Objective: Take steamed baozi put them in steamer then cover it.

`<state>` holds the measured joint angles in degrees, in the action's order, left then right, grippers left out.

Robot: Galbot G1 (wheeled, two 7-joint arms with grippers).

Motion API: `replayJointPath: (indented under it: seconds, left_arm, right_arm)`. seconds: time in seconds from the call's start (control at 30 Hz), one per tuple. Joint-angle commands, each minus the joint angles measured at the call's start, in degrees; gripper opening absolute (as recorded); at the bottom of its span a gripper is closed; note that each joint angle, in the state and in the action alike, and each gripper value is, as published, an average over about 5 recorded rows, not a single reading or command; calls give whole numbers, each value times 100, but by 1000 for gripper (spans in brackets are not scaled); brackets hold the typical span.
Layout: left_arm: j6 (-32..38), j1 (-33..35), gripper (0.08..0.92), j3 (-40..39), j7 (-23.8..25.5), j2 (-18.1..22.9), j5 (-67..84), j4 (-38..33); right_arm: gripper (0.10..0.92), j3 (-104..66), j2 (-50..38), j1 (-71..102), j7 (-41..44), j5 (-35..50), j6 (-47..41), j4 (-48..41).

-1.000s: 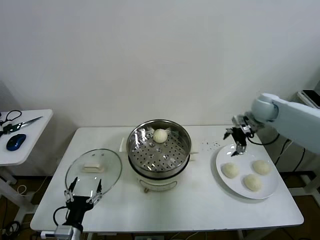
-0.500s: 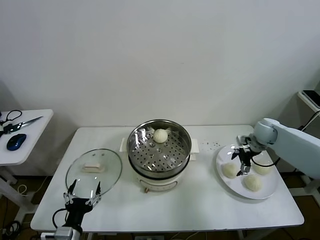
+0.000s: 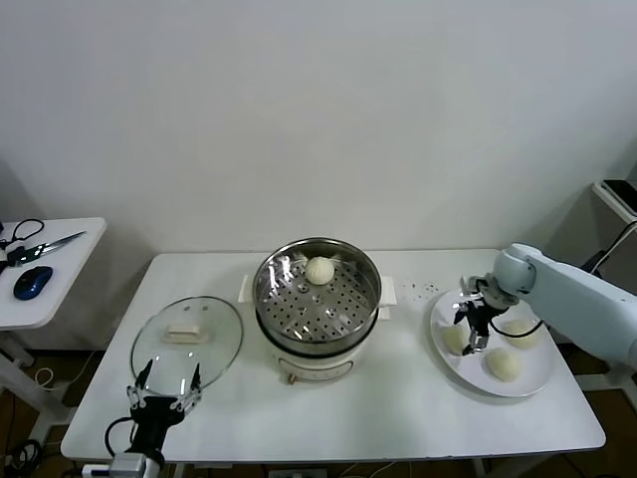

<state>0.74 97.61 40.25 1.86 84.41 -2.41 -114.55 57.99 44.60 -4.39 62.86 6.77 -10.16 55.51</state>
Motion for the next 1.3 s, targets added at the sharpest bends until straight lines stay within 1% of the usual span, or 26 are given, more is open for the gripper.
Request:
replayJointPath:
  seconds: [0.03,0.2,0.33,0.43,0.57,0.73,0.93,1.07,1.3]
  left_arm:
    - [6,12,823,4,0,4,-1,-4]
    - [13,33,823,16,-1,4,6,-15]
    - [16,60,823,24,-1,-7,19,-36]
    - [19,67,823,21,0,-15,23,-52]
    - [16,51,823,-8,1,-16,25,-82]
    - [10,33,823,-90,27,-23,-7,-123]
    - [32,64,823,-154,48,-40,-12,-163]
    - [79,103,823,-185,42,-86,10,-164]
    - [103,151,823,-248,42,-148,1,-211]
  right_arm:
    - [711,-102,120,133,19,-38,-16,-202]
    - [689,-64,23,15,23,40,-20,-122]
    - [686,288,-160,-579,24,352,-21,24]
    - [685,913,-244,-1435,35,809,-13,114]
    - [687,1985,-101,-2813,58,1710,-17,258]
    - [687,2874,427,-4150,61,2718,-99,417]
    - [690,3177,1320,-4719,-31,3709,-368,499]
    - [691,3128,1994,-4642,-179,4061,-556,410]
    - [693,2943,3121,-4278,-401,4319,-785,253]
